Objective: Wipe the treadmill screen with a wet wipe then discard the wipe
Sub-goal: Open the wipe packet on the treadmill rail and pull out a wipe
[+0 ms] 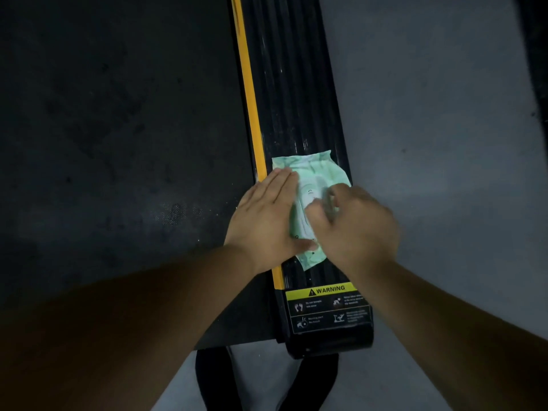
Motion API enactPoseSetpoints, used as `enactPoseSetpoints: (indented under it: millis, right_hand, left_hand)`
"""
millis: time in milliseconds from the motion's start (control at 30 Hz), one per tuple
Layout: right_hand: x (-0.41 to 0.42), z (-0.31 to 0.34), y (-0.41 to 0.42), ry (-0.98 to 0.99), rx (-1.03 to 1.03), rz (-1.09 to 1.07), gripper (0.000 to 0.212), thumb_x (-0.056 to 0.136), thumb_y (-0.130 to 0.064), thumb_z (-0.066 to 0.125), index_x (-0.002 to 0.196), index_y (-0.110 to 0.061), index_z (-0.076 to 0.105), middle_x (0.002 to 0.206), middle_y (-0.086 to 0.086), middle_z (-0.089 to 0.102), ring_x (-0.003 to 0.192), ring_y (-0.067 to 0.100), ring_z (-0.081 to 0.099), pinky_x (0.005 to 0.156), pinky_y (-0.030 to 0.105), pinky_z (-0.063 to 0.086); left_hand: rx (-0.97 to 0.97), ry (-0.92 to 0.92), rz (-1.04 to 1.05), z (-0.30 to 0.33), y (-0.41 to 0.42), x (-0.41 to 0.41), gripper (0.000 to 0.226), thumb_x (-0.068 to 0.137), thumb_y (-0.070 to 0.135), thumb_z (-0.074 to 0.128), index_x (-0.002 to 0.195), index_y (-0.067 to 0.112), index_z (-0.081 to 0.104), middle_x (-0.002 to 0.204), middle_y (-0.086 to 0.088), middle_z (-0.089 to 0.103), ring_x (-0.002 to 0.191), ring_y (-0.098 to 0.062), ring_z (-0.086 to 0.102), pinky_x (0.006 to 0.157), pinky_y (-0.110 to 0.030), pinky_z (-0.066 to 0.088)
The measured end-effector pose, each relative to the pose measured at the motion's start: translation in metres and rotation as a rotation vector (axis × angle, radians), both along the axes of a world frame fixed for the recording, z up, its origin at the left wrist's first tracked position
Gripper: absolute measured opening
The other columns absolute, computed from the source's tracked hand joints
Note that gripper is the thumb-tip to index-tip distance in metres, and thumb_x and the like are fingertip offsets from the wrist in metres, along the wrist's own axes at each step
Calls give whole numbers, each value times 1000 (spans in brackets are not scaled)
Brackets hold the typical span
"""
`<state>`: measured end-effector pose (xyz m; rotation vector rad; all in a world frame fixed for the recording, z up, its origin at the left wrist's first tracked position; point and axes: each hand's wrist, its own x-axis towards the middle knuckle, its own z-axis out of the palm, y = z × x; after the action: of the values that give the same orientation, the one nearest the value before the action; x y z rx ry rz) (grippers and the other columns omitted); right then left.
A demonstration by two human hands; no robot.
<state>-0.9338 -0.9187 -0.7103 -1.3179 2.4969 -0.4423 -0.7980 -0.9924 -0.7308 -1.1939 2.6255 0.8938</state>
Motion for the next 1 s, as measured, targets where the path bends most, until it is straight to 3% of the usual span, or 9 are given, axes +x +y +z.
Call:
enactPoseSetpoints:
  millis: [67,133,233,333,433,600,733,867,1000]
  right_hand:
    - [-17,2,6,-111,-20,-49,35,96,-36,39,91,-13,65,73,7,65,59,28,57,52,29,36]
    - [-34,-2,12,-169,4,-148,25,101,-27,48,115,-13,63,90,11,71,78,33,66,64,33,45]
    - [-46,-5,18,-17,92,-81,46,91,-13,66,136,-13,54,118,15,65,102,35,61,79,38,45]
    - [-44,-6,12,232,55,293,49,75,0,63,123,-8,64,118,17,64,104,39,58,83,45,47]
    - [-30,-3,-3,117,106,477,36,81,-10,63,116,-7,68,112,12,63,100,35,61,77,42,49]
    - [-16,-9,-16,-38,75,314,28,92,-32,66,111,-12,69,114,6,60,103,25,60,71,31,37]
    - [-16,-16,-13,-46,38,264,20,93,-32,67,93,-12,70,104,6,60,94,23,60,68,30,38]
    - [-15,-19,-14,-151,37,137,35,95,-29,64,66,-8,60,85,5,56,76,19,55,64,30,37]
    - [-13,-13,4,-147,72,186,16,86,-19,70,77,-12,60,76,2,60,74,22,55,62,30,35]
  left_hand:
    - [21,-3,13,1,0,-1,124,72,73,70,161,19,3,171,4,2,156,-9,-5,128,-37,3]
    - [16,2,22,0,1,-1,123,73,74,70,161,20,4,171,4,2,156,-9,-5,127,-35,0]
    - [0,9,8,-1,0,-1,120,75,74,69,161,20,6,171,3,2,156,-10,-4,126,-34,0]
    - [2,8,2,-1,0,-1,119,76,72,68,161,19,6,171,2,2,156,-11,-5,126,-34,0]
    - [-4,18,7,-3,1,-1,118,76,72,68,161,17,7,172,0,3,156,-12,-4,127,-35,3]
    - [-20,25,5,-4,1,0,114,77,70,66,161,14,12,171,-3,6,157,-14,-1,127,-38,8]
    - [-24,30,5,-5,1,0,115,78,69,68,161,14,11,172,-3,6,157,-15,-1,126,-36,7]
    - [-17,25,2,-6,1,0,116,78,70,68,161,16,8,172,-1,3,157,-13,-4,124,-32,1]
    - [-11,22,9,-5,1,0,113,79,67,67,162,17,8,172,0,1,157,-13,-5,127,-35,4]
